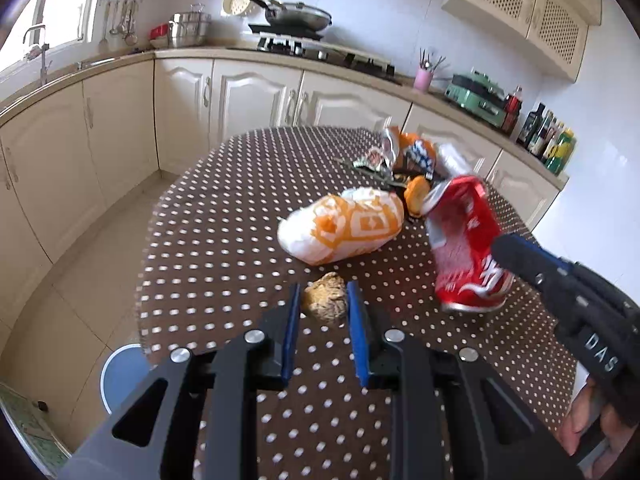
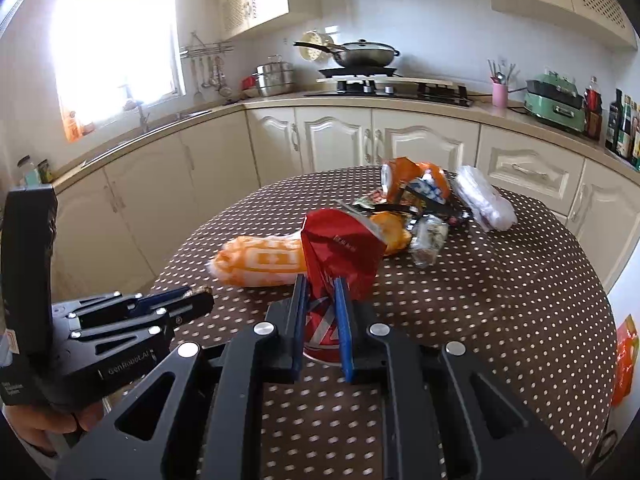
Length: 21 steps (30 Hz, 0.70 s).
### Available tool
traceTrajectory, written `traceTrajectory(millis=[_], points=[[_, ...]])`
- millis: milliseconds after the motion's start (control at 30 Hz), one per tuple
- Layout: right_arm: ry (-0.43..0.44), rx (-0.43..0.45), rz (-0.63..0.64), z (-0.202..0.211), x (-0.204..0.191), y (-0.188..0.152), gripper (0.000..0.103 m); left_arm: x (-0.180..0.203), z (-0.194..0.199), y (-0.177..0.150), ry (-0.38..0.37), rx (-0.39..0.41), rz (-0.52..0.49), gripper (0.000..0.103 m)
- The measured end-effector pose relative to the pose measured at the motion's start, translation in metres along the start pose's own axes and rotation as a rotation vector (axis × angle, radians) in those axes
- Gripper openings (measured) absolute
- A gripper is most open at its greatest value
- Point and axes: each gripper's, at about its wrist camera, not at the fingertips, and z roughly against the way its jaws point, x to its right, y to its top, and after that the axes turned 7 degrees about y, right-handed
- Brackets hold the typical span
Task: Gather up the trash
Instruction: 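Grasp the crushed red can with the right tool while the left tool grasps the small brown scrap, then carry the scrap and red can over the bucket and open the left tool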
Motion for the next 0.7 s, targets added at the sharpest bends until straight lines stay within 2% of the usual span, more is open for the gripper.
traceTrajectory(millis=[267,367,500,533,600,633,700], points=[[-0.059,-0.04,-0.031,0.009,-0.005,-0.018,0.013,-0.022,0.023,-0.015,-0.015,0.003,0.037,0.022],[-0.092,-0.049,-0.056,0.015,0.005,-0.026,0.013,-0.016,0.025,-0.018,-0.033,0.002,0.029,0.022],[-0.088,-0.06,-0.136,0.018,0.026,-0.039,0.014,-0.004,0.026,-0.019,-0.059,0.004,0.006,0.022],[-0.088,-0.063,-0.147,0.017,0.03,-0.04,0.015,0.0,0.025,-0.019,-0.062,0.003,0.001,0.022],[-0.09,-0.041,-0.175,0.018,0.037,-0.041,0.026,0.004,0.024,-0.018,-0.064,0.001,-0.002,0.022],[-0.092,-0.035,-0.179,0.019,0.039,-0.04,0.035,0.007,0.023,-0.018,-0.066,0.0,-0.004,0.022],[-0.078,-0.017,-0.188,0.018,0.042,-0.037,0.038,0.011,0.022,-0.018,-0.066,-0.002,-0.01,0.022]])
